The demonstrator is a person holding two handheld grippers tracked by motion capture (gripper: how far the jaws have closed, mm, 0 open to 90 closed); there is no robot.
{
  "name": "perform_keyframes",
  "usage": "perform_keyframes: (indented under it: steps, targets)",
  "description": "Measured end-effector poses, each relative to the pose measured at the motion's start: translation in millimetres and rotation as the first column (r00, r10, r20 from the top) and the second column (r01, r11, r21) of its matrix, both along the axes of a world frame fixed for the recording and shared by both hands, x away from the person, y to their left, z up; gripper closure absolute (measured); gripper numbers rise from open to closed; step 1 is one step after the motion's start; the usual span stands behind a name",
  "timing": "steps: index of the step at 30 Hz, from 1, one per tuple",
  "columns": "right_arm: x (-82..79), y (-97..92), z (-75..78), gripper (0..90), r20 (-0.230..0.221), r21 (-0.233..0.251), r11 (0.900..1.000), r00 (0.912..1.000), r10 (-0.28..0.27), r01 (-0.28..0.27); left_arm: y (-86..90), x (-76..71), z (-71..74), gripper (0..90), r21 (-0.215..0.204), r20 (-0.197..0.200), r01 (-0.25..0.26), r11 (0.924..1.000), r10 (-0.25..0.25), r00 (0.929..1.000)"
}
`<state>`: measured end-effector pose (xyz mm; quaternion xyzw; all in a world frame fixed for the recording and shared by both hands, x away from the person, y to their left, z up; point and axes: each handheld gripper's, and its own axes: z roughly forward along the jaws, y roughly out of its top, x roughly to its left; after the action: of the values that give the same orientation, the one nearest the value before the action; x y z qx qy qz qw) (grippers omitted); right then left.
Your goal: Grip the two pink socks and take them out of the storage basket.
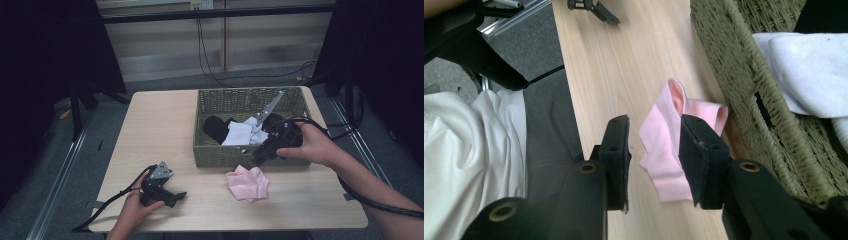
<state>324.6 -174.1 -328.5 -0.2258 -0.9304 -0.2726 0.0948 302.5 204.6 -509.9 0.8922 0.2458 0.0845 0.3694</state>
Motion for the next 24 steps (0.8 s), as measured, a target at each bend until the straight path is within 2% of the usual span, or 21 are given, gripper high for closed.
perform_keyframes:
  steps: [4,13,19,22,24]
  targets:
    - [-2.4,-3.0,-2.9,56.6,0.017,-0.003,0.9999,0.9997,-0.015,0.015,0.0,0.0,0.0,0.0,0.0,0.0,0.0,1.0,0.0,1.0]
    - [-5.2,-12.9,-14.1,50.9,0.042,-0.001,0.9994,0.9985,-0.034,0.034,0.0,0.0,0.0,0.0,0.0,0.0,0.001,1.0,-0.001,1.0]
    - [-7.1,-21.5,-29.6,47.8,0.036,-0.01,0.9987,0.9982,-0.049,0.049,0.0,0.1,0.0,0.0,0.0,0.0,0.001,1.0,-0.001,1.0]
    - [-9.6,-23.7,-38.2,45.6,0.051,-0.033,0.9977,0.9971,-0.057,0.059,0.0,0.0,0.0,0.0,0.0,0.0,0.0,1.0,0.0,1.0]
    - [-10.7,-25.5,-44.0,45.2,0.044,-0.018,0.9979,0.9972,-0.061,0.062,0.0,0.0,0.0,0.0,0.0,0.0,0.0,1.0,0.0,1.0]
